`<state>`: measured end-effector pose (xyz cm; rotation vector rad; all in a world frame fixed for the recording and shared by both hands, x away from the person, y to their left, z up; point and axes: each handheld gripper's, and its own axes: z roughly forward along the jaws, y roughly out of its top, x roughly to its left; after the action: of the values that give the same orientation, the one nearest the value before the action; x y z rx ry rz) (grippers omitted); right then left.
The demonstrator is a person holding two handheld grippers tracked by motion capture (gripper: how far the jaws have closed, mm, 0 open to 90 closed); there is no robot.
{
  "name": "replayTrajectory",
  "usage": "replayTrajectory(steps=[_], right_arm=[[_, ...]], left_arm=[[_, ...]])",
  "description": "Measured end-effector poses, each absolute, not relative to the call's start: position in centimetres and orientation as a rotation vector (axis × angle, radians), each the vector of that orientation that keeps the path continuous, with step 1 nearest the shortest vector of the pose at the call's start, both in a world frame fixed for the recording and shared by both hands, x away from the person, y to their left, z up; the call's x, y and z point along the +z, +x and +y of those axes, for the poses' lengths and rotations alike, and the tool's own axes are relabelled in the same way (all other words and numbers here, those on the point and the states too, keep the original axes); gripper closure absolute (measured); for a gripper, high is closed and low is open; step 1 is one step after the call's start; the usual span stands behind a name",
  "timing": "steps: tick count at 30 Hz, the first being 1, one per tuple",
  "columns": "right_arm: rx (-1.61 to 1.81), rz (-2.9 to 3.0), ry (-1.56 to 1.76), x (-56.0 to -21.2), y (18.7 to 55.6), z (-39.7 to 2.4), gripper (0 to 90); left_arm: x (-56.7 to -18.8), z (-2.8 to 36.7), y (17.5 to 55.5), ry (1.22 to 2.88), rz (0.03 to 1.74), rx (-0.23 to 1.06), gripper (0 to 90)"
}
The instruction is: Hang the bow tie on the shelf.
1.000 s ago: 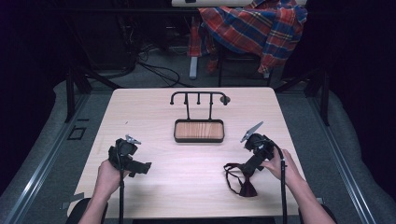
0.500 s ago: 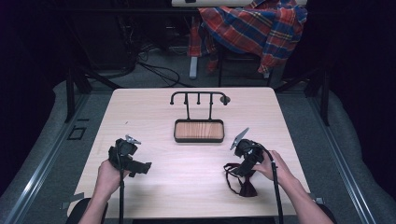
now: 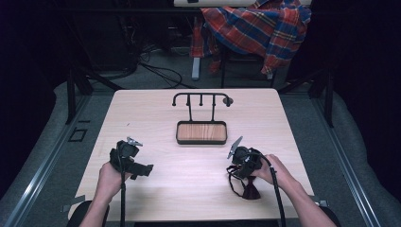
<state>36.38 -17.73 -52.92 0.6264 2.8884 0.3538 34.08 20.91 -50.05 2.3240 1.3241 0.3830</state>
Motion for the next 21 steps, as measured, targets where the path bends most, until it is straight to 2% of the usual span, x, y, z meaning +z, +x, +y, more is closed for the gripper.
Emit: replayTrajectory(steps=[10,14,15,18,21], right_arm=[[0.297,2.878,0.612,-53.26,36.16,-17.38,58.9],[0.276,2.860,0.601,-53.40,36.02,-17.24,65.5],[0.272,2.855,0.601,-53.46,35.94,-17.19,72.7],[0.258,2.857,0.601,-53.53,35.92,-17.17,76.8],[0.237,2.862,0.596,-53.61,35.97,-17.20,76.8]], left_arm=[[-50.06,20.90,34.08,2.322,1.325,0.386,1.1],[-50.03,20.94,34.07,2.321,1.327,0.383,1.1],[-50.05,20.93,34.07,2.320,1.327,0.385,1.1],[-50.02,20.94,34.06,2.321,1.326,0.383,1.1],[-50.03,20.94,34.06,2.321,1.327,0.383,1.1]])
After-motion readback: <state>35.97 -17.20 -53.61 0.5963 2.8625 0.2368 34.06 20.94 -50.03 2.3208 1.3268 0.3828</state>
